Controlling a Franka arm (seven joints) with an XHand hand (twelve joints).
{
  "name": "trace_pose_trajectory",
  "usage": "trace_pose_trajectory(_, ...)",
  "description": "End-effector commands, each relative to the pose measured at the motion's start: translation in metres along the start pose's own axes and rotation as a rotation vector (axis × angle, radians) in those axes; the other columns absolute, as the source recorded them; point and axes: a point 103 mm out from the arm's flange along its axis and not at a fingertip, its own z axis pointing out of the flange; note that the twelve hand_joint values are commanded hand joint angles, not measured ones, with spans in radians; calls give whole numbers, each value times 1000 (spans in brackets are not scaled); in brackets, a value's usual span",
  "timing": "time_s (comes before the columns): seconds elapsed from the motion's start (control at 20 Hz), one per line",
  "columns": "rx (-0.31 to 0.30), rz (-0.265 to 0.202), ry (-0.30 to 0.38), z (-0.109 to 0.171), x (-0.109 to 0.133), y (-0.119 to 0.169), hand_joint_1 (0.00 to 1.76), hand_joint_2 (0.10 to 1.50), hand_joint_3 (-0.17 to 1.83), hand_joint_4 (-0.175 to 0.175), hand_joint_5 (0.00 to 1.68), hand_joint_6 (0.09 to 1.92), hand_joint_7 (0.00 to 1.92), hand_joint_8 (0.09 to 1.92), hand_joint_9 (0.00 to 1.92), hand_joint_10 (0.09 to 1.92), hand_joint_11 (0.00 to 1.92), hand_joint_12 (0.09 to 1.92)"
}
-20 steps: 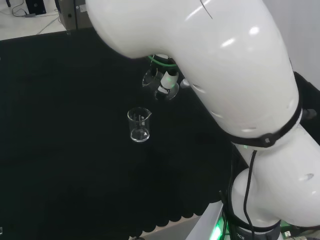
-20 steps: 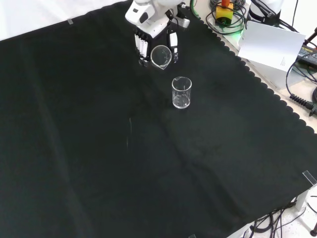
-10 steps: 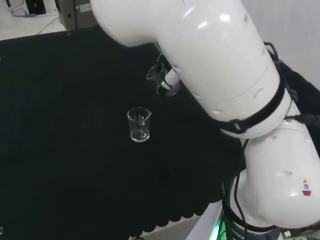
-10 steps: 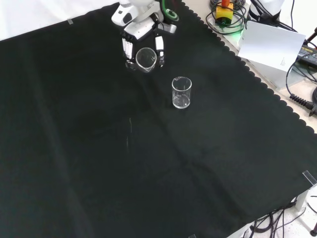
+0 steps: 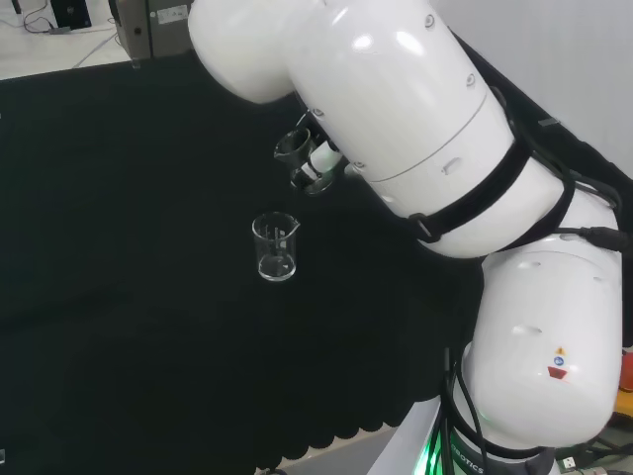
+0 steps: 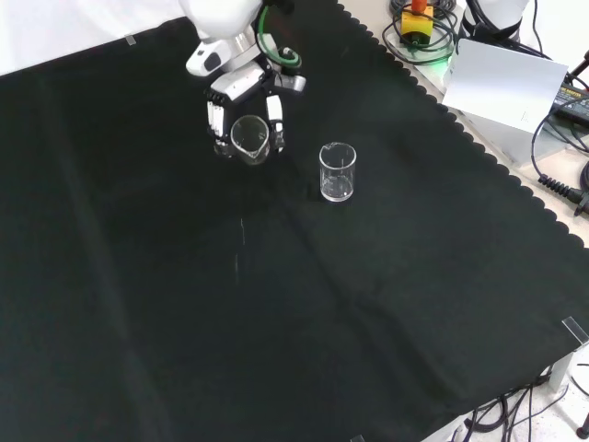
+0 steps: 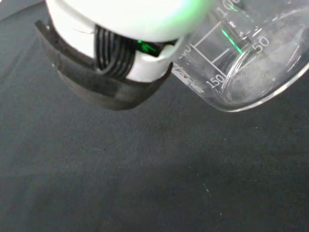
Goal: Place the beaker back on the table.
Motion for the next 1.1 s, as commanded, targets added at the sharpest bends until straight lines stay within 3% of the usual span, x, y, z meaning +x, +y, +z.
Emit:
trace_pose_trajectory(0.05, -19, -7, 84, 25, -4, 16, 1522, 956, 7, -175, 1198, 630, 1239, 648, 1604, 87, 996, 909)
trace_pose_trajectory(0.2, -31, -6, 106, 29, -7, 17, 1520, 965, 8, -175, 1174, 673, 1212, 700, 1593, 87, 964, 974)
trace_pose_trajectory(0.35, -45, -2, 117, 32, -9, 18, 1436, 959, 7, -175, 1258, 519, 1204, 689, 1556, 87, 1174, 791)
trace_pose_trajectory(0.6, -45, 0, 135, 40, -10, 22, 1417, 961, 8, -175, 1271, 494, 1203, 723, 1526, 87, 1230, 717)
trace_pose_trajectory(0.9, -38, 5, 157, 46, -13, 25, 1414, 970, 7, -175, 1242, 548, 1166, 779, 1521, 87, 1218, 714)
trace_pose_trajectory(1.1, -25, -1, 179, 50, -17, 23, 1407, 998, 3, -175, 1173, 674, 1055, 919, 1518, 87, 1154, 741)
